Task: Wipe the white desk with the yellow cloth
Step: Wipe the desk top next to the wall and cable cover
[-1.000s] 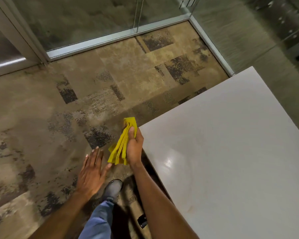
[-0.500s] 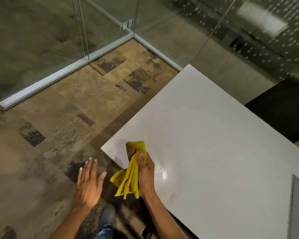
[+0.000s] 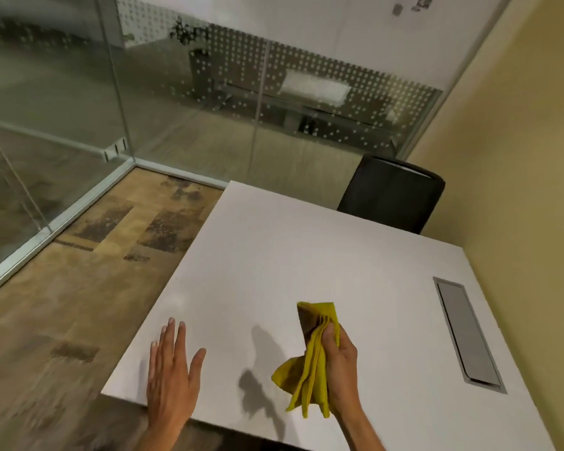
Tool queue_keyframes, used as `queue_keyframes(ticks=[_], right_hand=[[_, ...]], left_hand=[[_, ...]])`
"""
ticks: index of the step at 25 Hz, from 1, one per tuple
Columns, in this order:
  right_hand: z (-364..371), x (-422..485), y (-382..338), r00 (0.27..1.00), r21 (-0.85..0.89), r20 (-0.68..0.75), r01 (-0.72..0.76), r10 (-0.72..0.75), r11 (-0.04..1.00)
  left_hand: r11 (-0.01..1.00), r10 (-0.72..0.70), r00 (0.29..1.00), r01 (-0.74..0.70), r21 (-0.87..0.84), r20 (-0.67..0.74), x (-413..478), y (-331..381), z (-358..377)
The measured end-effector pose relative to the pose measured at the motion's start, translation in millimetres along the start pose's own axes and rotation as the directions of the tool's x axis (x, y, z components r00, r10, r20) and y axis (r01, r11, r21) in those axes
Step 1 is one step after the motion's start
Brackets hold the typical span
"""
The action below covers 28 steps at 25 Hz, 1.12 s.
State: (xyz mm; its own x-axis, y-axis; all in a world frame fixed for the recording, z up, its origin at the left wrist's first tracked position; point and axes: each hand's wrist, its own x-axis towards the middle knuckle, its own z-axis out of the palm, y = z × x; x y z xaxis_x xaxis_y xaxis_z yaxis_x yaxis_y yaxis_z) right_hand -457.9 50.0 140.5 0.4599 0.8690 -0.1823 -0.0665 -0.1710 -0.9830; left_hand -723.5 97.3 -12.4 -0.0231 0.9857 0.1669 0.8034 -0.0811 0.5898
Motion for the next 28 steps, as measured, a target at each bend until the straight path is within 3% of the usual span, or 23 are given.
queue_keyframes(ticks=[3,7,10,13,18,21,28], right_hand=[[-51.0,0.7,-15.9,0.995,0.039,-0.104,-0.003,0.007,0.999],[-134.3,-5.1,-33.6,0.974,0.048,-0.220,0.073,-0.060,0.996],[-203.3,-6.9,-53.5,0.949,0.053,-0.278,0.170,-0.149,0.984],[-275.0,2.6,-60.6,0.894,-0.055,-0.375,0.244,-0.247,0.968],[-387.1,32.6,-58.2,0.760,-0.398,-0.357,0.402,-0.543,0.825],[-446.9,45.1,-49.8,0.700,-0.572,-0.296,0.415,-0.650,0.708],[-548.6,63.9,-0.2,0.761,-0.671,-0.231,0.326,-0.606,0.665]], left_hand=[[0.996,0.084,0.996,-0.083,-0.017,0.024,12.4,39.8,11.0],[0.955,0.297,0.954,-0.297,0.002,0.033,26.1,103.4,38.8],[0.894,0.447,0.892,-0.448,0.001,-0.071,30.7,170.4,54.5],[0.862,0.505,0.855,-0.506,0.017,-0.119,29.1,243.6,63.5],[0.829,0.558,0.819,-0.557,0.046,-0.135,22.4,363.8,84.8],[0.824,0.566,0.818,-0.566,0.034,-0.101,9.3,426.4,112.1],[0.766,0.637,0.766,-0.642,-0.037,-0.084,-46.5,548.3,175.3]])
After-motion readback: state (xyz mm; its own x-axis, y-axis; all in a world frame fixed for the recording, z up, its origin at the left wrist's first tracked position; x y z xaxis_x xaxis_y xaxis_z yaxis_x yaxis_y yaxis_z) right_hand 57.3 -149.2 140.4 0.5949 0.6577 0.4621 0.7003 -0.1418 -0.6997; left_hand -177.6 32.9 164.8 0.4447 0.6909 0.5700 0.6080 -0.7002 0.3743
